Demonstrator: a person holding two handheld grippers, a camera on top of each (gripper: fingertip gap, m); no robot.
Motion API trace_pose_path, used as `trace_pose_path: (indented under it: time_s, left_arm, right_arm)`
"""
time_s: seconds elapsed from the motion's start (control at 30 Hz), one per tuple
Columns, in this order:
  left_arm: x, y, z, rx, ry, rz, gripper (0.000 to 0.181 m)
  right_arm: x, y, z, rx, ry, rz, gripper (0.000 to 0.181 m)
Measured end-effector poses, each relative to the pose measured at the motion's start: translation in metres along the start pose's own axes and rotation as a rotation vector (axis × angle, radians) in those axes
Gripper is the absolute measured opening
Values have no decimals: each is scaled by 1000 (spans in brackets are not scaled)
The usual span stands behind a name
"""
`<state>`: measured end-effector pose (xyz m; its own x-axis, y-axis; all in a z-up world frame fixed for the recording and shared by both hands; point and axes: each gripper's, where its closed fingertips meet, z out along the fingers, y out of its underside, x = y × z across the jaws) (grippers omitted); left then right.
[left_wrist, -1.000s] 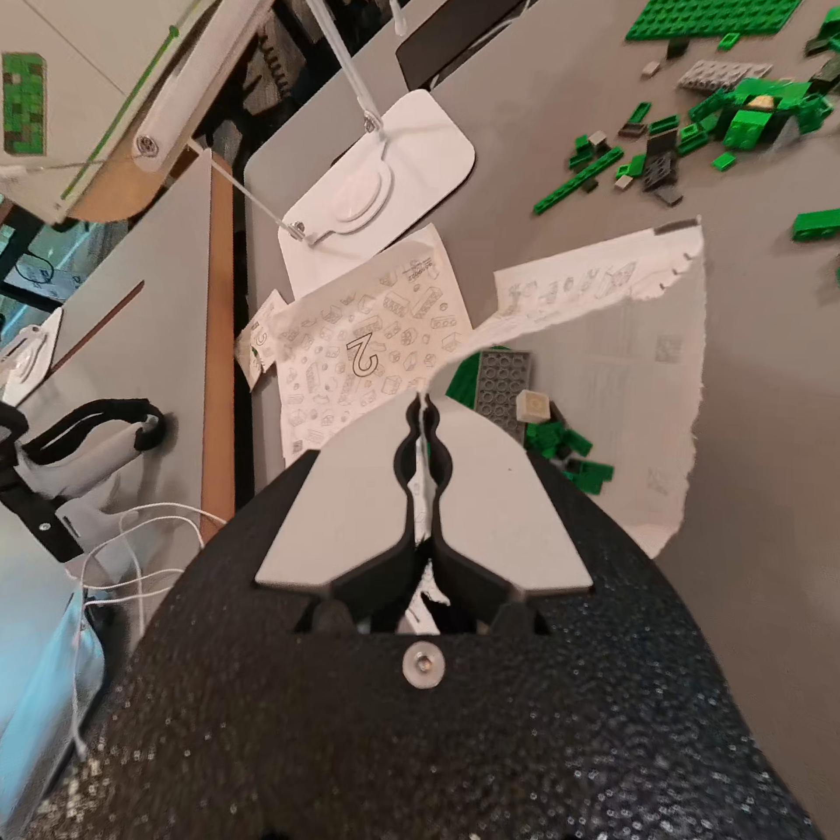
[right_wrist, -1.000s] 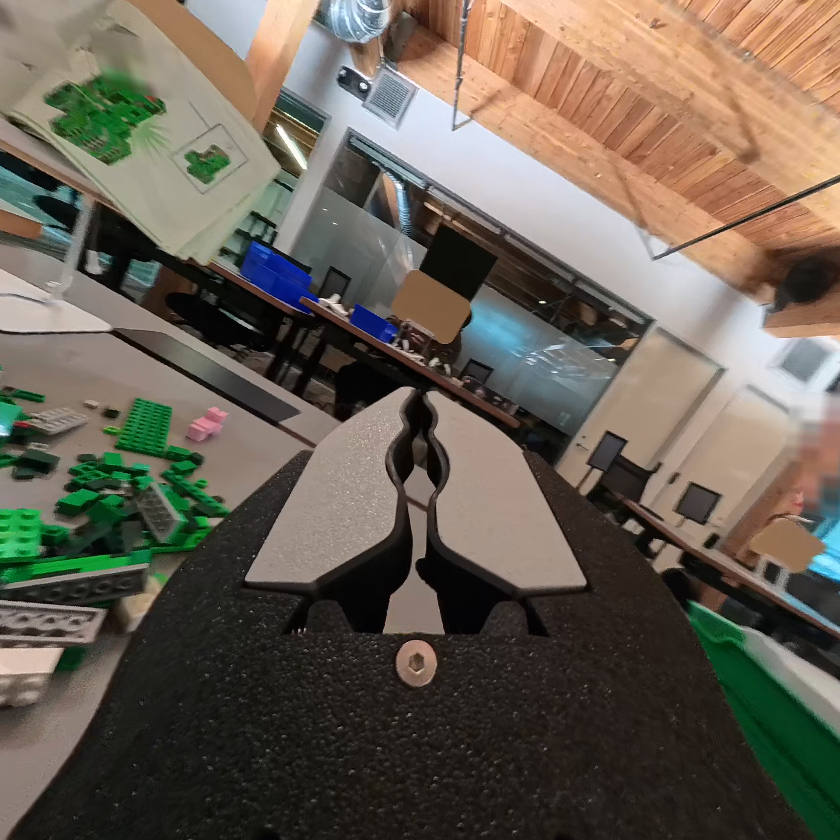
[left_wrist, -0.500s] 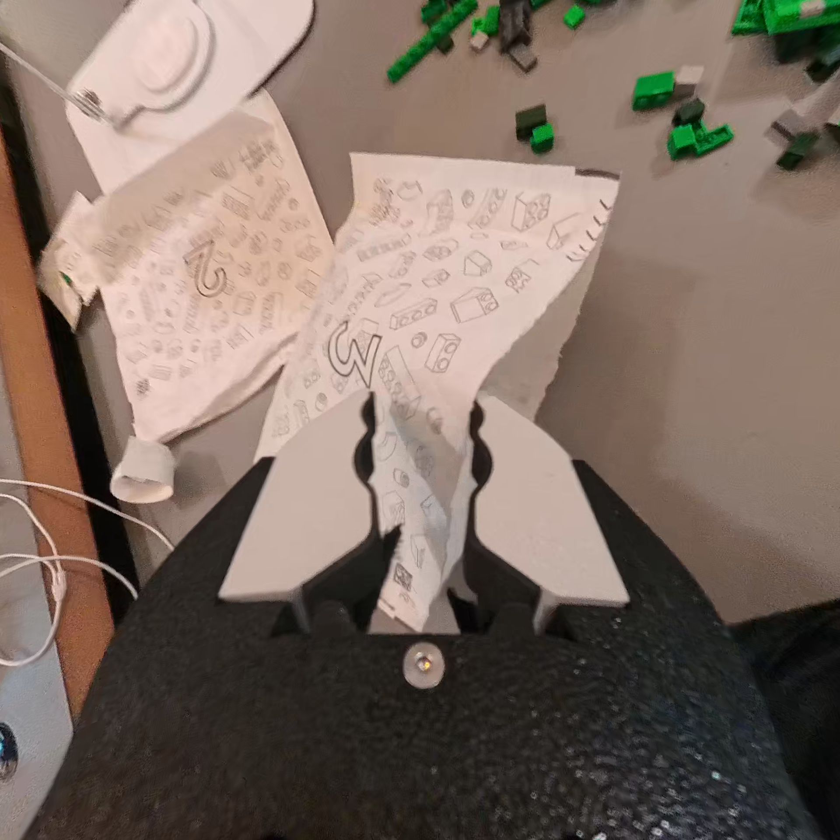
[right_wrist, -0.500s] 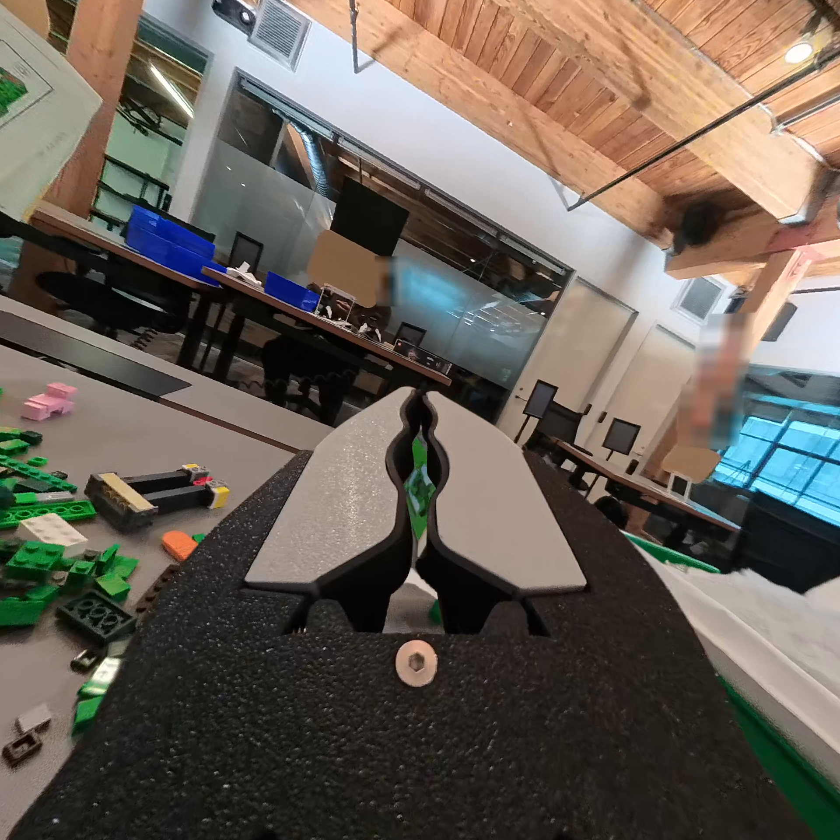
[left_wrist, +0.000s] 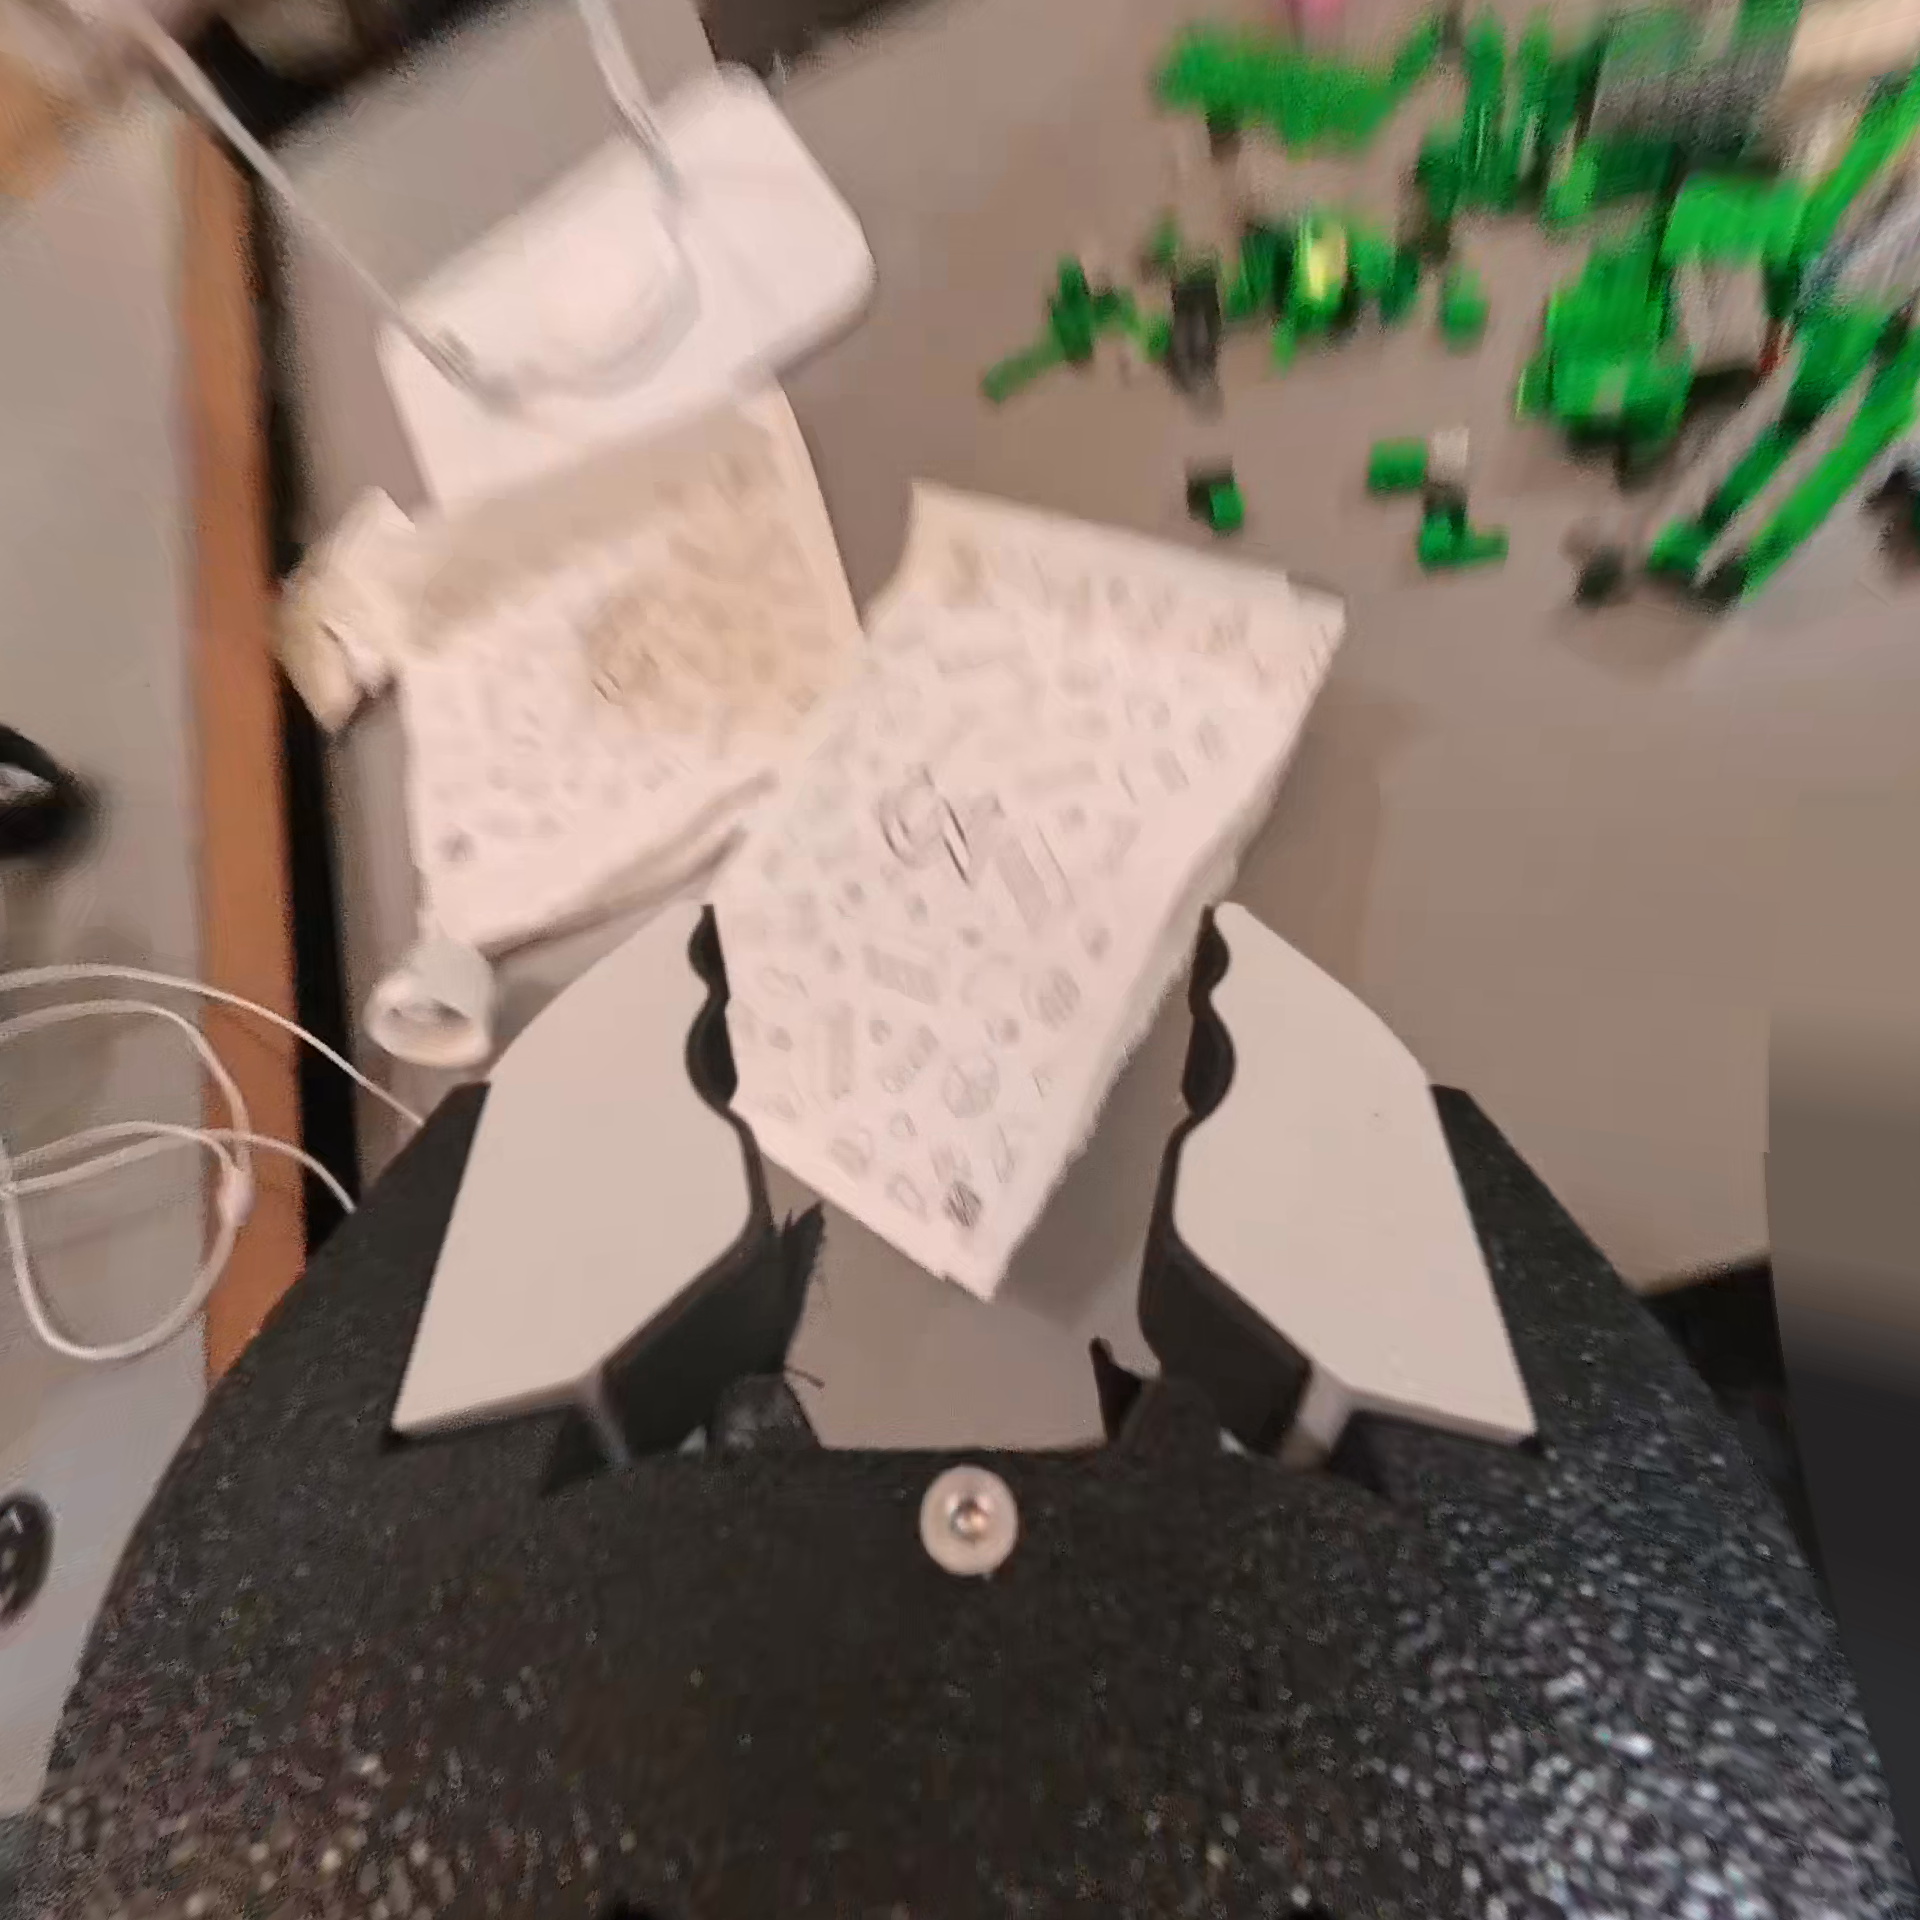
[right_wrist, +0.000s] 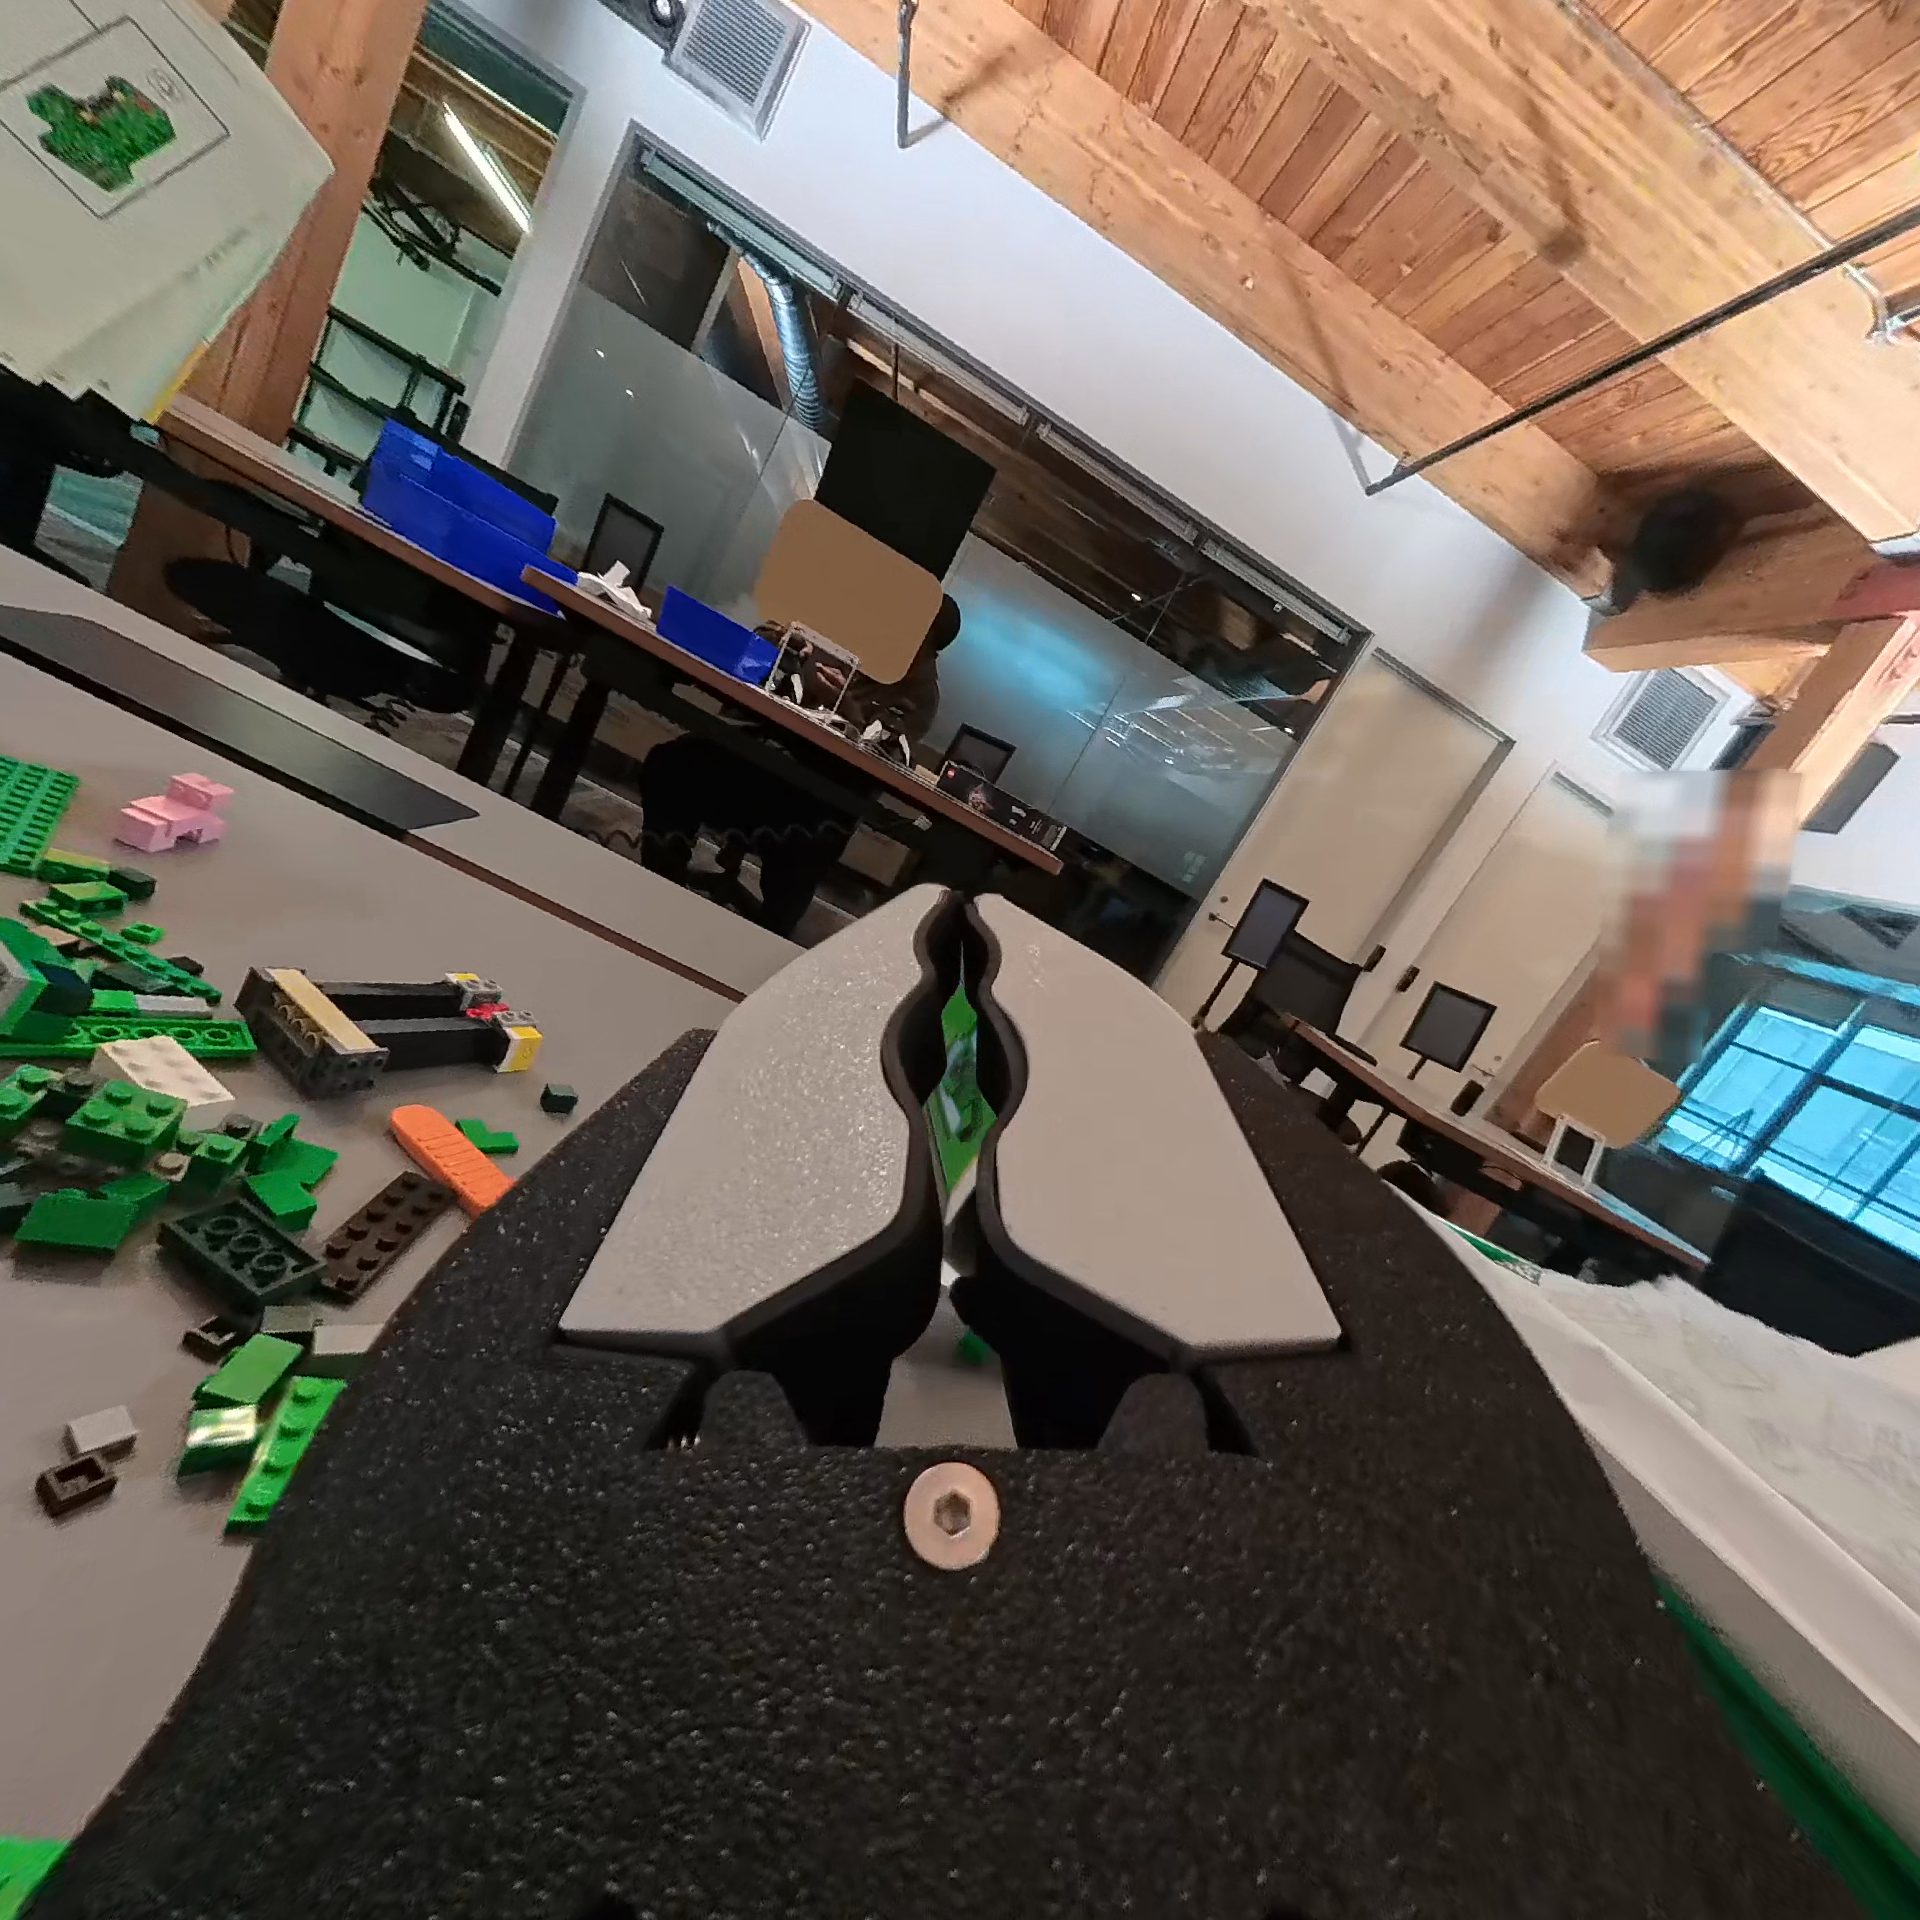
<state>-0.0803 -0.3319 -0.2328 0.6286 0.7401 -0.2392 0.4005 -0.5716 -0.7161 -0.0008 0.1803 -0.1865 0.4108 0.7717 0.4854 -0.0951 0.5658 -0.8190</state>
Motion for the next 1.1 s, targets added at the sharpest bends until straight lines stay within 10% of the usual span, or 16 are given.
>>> trace_pose_path:
  time_s: [0.03, 0.33, 0.63, 1.1]
  left_arm:
    - [-8, -17, -5, 93, -25, -18, 82]
    - [-28, -123, 50, 368, -202, 296, 84]
    - [-71, -197, 137, 359, -275, 409, 105]
    - [-76, -228, 212, 345, -339, 619, 63]
  right_arm:
    - [-1, -1, 0, 3, -4, 5, 0]
    - [-44, -6, 3, -4, -137, 31, 0]
    - [-65, -17, 1, 15, -210, 0, 0]
    - [-80, -15, 3, -19, -251, -131, 0]
